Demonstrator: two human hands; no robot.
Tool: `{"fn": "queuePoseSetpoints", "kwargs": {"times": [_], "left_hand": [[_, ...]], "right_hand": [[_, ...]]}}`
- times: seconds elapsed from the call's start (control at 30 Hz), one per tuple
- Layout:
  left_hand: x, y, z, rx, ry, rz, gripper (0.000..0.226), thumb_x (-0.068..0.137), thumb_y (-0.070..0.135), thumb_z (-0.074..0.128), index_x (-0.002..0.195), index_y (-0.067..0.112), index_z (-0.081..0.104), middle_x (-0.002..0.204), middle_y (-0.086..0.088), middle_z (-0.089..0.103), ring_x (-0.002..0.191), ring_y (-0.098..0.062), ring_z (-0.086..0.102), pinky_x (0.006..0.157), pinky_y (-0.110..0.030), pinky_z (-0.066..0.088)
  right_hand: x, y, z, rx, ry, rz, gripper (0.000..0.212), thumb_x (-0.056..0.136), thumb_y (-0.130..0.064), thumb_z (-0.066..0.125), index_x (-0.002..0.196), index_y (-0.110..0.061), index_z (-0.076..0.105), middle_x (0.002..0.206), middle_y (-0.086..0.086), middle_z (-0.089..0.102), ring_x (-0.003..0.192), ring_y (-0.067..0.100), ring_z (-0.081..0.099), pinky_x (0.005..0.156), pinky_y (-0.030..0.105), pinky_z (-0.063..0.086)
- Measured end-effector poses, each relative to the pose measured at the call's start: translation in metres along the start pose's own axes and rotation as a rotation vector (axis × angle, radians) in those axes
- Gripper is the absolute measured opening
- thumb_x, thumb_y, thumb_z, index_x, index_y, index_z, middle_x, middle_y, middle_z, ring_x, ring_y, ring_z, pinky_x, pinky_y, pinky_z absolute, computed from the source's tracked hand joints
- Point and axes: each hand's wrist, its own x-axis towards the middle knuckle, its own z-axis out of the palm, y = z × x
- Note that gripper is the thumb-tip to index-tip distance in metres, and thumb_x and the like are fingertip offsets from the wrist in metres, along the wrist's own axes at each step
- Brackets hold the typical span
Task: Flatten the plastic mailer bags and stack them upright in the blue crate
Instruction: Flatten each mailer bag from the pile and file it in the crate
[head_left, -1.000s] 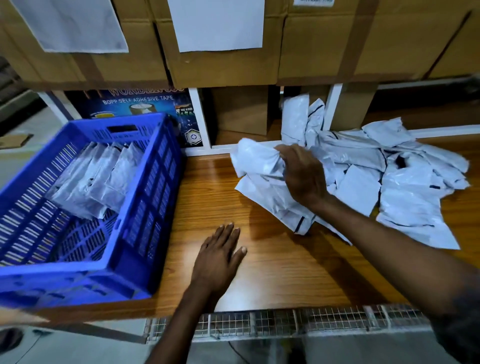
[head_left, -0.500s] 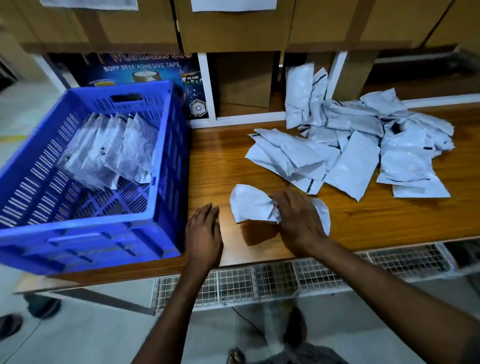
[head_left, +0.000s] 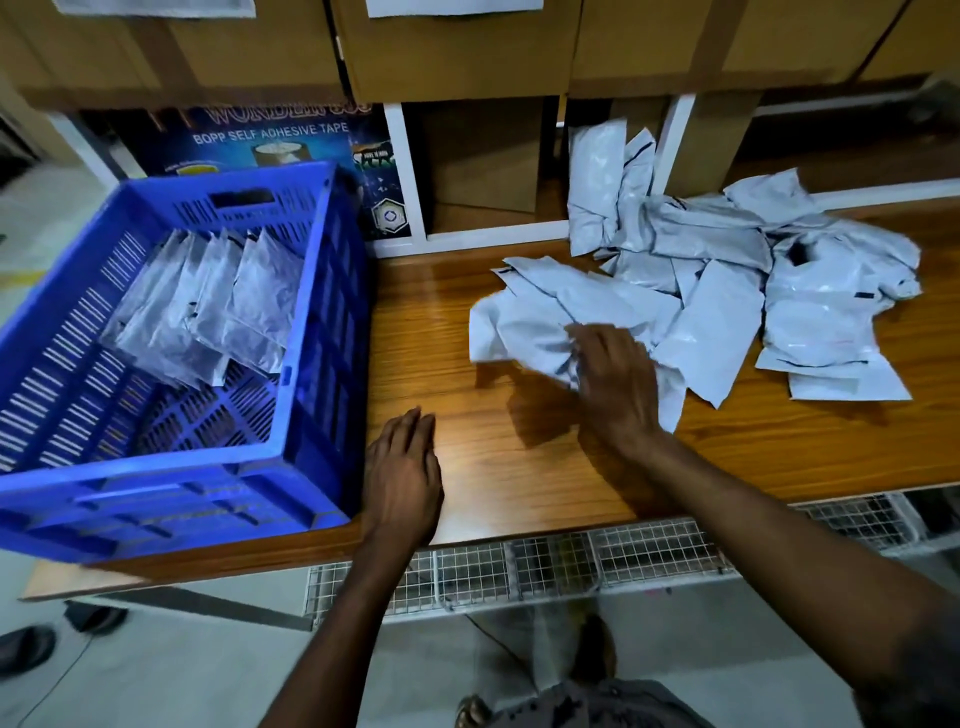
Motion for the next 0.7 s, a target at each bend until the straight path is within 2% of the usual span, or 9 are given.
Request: {"fn": "queuePoseSetpoints", "kwargs": {"times": [0.1,0.23,0.33,0.43,0.53,0.63,0.7], "left_hand": [[0.000,0.002,-0.001,0.033,-0.027,-0.024,0.055,0.096,0.026,0.039,0.149,0.018,0.052,0.157,-0.005,0.047,0.142,-0.028,0.041,0.117,-0.047,0.037],[0.000,0.001,-0.002,0.016,-0.030,-0.015,0.058,0.095,0.029,0.033,0.148,0.016,0.054,0.157,-0.006,0.047,0.142,-0.029,0.043,0.117,-0.047,0.037],[-0.001,0.001,-0.004,-0.018,-0.025,-0.019,0.057,0.095,0.028,0.034,0.147,0.015,0.055,0.156,-0.006,0.048,0.142,-0.029,0.042,0.118,-0.046,0.035],[-0.001,0.002,-0.005,-0.036,-0.022,-0.021,0.056,0.096,0.026,0.034,0.146,0.014,0.055,0.156,-0.007,0.048,0.143,-0.030,0.042,0.118,-0.046,0.035],[-0.002,0.001,-0.005,-0.056,-0.030,-0.011,0.053,0.099,0.024,0.036,0.146,0.013,0.056,0.157,-0.007,0.048,0.143,-0.031,0.042,0.118,-0.047,0.035],[-0.002,0.001,-0.005,-0.098,-0.035,-0.005,0.050,0.102,0.024,0.035,0.147,0.012,0.055,0.156,-0.008,0.048,0.144,-0.032,0.041,0.118,-0.048,0.034],[-0.004,0.002,-0.011,-0.256,0.026,-0.049,0.049,0.104,0.023,0.035,0.146,0.011,0.055,0.153,-0.009,0.052,0.142,-0.030,0.045,0.119,-0.045,0.035]], "right_hand": [[0.023,0.001,0.006,0.005,0.006,-0.123,0.032,0.096,-0.011,0.059,0.127,-0.013,0.068,0.130,0.009,0.066,0.107,0.029,0.062,0.080,0.038,0.051],[0.006,-0.016,0.008,0.019,0.086,-0.206,0.027,0.096,-0.007,0.062,0.120,-0.013,0.073,0.126,0.007,0.067,0.103,0.027,0.061,0.077,0.036,0.046],[-0.023,-0.025,0.017,0.092,-0.031,-0.253,0.026,0.092,-0.002,0.062,0.114,-0.011,0.073,0.116,0.007,0.068,0.099,0.028,0.064,0.076,0.036,0.048],[-0.047,-0.025,0.018,0.126,-0.154,-0.258,0.029,0.089,0.000,0.063,0.115,-0.010,0.071,0.115,0.006,0.069,0.103,0.026,0.063,0.080,0.036,0.051],[-0.067,-0.024,0.016,0.119,-0.278,-0.217,0.041,0.084,-0.005,0.073,0.123,-0.016,0.069,0.122,0.003,0.068,0.109,0.025,0.060,0.084,0.037,0.049],[-0.086,-0.022,0.015,0.117,-0.429,-0.231,0.067,0.068,0.005,0.077,0.130,-0.019,0.066,0.132,0.003,0.064,0.119,0.026,0.057,0.088,0.038,0.051],[-0.090,-0.023,0.009,0.155,-0.448,-0.205,0.076,0.064,0.010,0.073,0.135,-0.016,0.063,0.138,0.007,0.061,0.125,0.028,0.055,0.093,0.042,0.051]]}}
